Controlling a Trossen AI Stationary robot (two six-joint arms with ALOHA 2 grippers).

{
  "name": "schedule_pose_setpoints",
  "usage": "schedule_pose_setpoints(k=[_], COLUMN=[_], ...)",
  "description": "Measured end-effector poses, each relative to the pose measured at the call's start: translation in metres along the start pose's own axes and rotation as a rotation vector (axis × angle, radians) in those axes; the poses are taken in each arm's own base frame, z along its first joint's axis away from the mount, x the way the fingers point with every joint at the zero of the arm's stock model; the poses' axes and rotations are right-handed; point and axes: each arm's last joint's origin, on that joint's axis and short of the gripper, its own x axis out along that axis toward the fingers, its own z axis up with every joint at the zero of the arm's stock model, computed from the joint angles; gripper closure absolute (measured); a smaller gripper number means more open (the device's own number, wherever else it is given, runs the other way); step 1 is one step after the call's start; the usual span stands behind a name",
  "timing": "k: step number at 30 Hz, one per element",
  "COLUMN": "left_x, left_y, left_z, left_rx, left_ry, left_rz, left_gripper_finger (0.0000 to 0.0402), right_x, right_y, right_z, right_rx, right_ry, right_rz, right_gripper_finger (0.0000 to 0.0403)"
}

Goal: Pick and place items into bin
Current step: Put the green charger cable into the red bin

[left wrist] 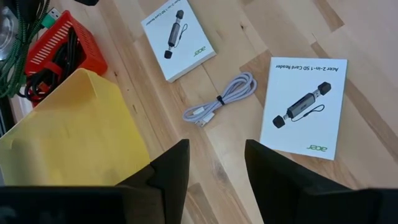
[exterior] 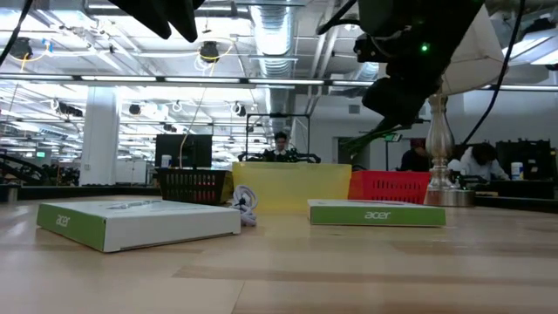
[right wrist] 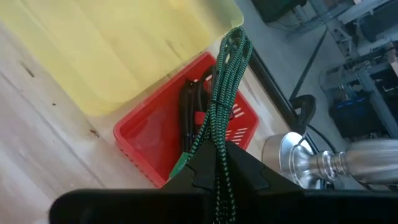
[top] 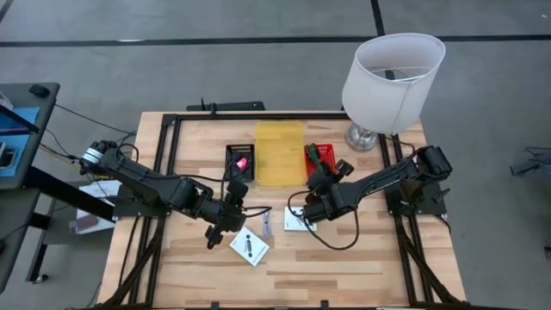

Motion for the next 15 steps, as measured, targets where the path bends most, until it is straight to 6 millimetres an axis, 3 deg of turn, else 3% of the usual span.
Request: schedule_pose_setpoints(k=[15], left_x=[0.0], left_y=[-0.0002], left_z=[0.0], left_rx=[-0.025], left_ry=[-0.001], left_rz=[-0.006], left_gripper_finger=[0.0253], right_x=[0.0098], right_y=[-0.007], right_z=[0.0041], right_rx=[0.009], right_ry=[0.037], right_rz=[-0.029], right_gripper_finger=[0.0374])
